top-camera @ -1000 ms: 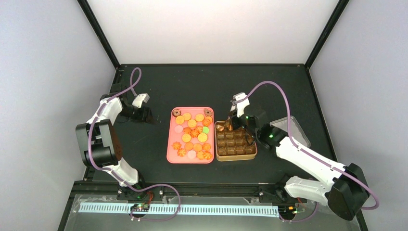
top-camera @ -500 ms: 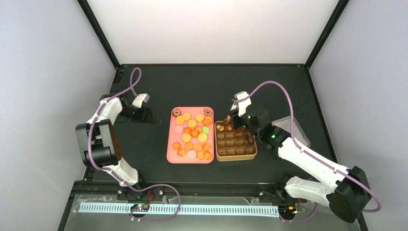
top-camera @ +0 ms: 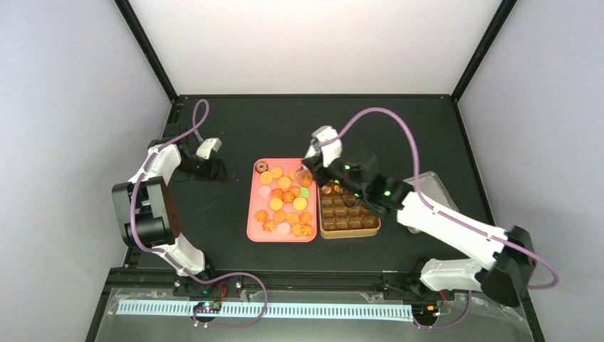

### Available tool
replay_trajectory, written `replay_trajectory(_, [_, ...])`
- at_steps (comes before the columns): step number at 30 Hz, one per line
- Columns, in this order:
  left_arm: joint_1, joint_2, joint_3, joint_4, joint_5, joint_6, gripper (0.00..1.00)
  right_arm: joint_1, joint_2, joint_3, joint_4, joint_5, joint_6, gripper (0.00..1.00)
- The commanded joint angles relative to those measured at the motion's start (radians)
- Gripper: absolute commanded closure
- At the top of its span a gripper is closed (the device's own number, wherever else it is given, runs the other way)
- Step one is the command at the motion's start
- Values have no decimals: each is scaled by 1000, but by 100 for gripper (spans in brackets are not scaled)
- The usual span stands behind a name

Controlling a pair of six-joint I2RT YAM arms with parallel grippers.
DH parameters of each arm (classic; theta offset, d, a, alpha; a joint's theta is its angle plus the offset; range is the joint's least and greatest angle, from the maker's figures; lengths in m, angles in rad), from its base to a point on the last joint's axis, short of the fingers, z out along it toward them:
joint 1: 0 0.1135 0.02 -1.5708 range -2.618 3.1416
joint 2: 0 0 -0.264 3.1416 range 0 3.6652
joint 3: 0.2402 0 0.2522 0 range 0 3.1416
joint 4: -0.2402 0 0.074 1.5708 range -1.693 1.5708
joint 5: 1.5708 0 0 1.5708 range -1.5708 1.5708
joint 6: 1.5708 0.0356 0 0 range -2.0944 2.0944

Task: Pack the cookies
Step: Pick up the fake cookies from the plate.

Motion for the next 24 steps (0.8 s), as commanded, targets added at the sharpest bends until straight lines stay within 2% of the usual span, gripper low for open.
replay_trajectory(1, [5, -4, 34, -24, 16, 4, 33, 98, 154, 107, 83, -53, -18, 69])
replay_trajectory(7, [10, -9, 40, -34, 20, 7, 33, 204, 405, 278, 106, -124, -43, 69])
replay_trajectory(12, [13, -6, 51, -41, 29, 6, 33, 220, 545, 365, 106, -154, -46, 69])
replay_trajectory(24, [18, -9, 68, -52, 7, 15, 33, 221, 661, 376, 105, -168, -53, 64])
